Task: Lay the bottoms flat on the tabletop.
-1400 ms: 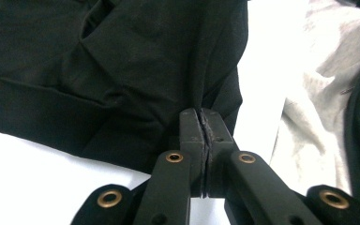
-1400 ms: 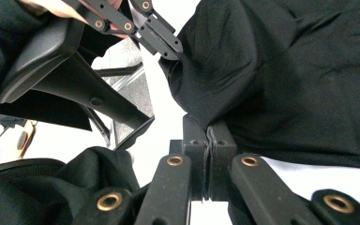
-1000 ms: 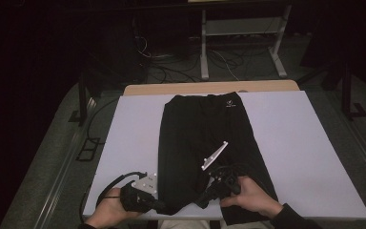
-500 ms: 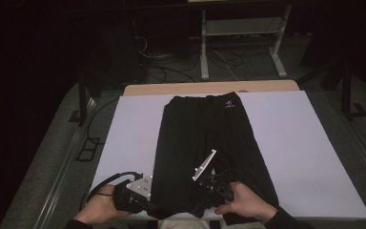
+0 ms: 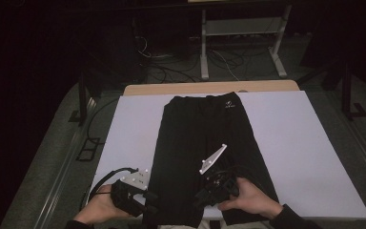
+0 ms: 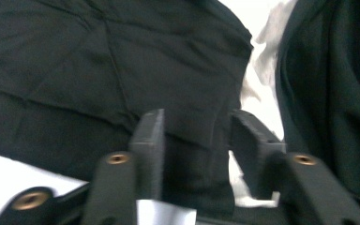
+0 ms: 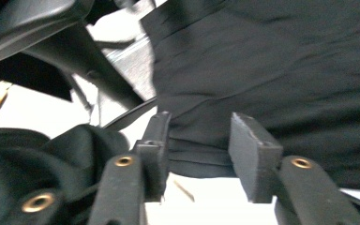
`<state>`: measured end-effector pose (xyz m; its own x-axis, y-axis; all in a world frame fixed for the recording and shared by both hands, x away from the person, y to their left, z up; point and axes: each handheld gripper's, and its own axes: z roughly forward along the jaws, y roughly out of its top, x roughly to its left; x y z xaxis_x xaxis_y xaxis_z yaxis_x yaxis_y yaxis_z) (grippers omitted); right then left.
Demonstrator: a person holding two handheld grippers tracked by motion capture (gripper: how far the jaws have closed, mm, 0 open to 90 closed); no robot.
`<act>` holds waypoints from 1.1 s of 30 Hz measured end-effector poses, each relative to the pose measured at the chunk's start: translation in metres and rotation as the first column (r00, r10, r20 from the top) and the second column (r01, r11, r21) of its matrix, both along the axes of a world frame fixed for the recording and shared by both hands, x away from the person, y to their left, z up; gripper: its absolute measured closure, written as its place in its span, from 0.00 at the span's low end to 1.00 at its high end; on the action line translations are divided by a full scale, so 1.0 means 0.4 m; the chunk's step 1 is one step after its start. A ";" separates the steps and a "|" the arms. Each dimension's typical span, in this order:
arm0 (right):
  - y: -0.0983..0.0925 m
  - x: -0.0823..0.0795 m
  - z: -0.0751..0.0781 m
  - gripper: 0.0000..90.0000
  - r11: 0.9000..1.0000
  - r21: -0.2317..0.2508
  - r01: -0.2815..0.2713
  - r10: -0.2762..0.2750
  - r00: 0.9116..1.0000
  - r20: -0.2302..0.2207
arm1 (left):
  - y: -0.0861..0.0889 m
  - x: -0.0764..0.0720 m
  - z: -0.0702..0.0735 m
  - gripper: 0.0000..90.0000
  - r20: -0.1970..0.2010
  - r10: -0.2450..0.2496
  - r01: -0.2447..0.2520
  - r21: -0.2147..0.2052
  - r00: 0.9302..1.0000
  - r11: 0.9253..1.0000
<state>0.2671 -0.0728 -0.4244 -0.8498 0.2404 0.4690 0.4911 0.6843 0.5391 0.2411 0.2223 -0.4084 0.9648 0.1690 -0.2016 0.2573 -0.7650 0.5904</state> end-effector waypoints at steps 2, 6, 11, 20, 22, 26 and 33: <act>-0.009 0.003 0.005 0.57 1.000 0.008 0.020 -0.020 1.000 0.014 | -0.001 0.001 0.001 0.45 -0.001 0.007 -0.007 -0.015 1.000 1.000; -0.053 0.016 0.029 0.40 0.994 0.036 0.105 -0.108 0.990 0.089 | -0.010 0.013 0.004 0.34 0.003 0.070 -0.069 -0.112 0.998 0.991; -0.109 0.031 0.048 0.21 0.975 0.077 0.208 -0.217 0.967 0.134 | -0.031 0.021 0.002 0.23 0.019 0.112 -0.108 -0.152 0.993 0.982; -0.194 0.040 0.063 0.03 0.939 0.130 0.319 -0.339 0.922 0.185 | -0.072 0.037 0.012 0.13 0.036 0.141 -0.131 -0.192 0.989 0.973; -0.211 0.040 0.064 0.00 0.929 0.133 0.345 -0.366 0.911 0.193 | -0.081 0.045 0.017 0.09 0.042 0.152 -0.141 -0.199 0.987 0.970; -0.251 0.038 0.068 0.00 0.910 0.153 0.386 -0.412 0.886 0.213 | -0.100 0.060 0.023 0.00 0.044 0.187 -0.175 -0.205 0.981 0.963; -0.313 0.040 0.073 0.00 0.884 0.196 0.424 -0.462 0.857 0.230 | -0.122 0.081 0.032 0.00 0.075 0.278 -0.250 -0.263 0.958 0.932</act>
<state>0.2830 -0.1980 -0.3951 -0.7639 0.5720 0.2989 0.5526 0.3405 0.7607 0.2735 0.1735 -0.3957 0.9107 0.3783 -0.1657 0.3528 -0.5039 0.7884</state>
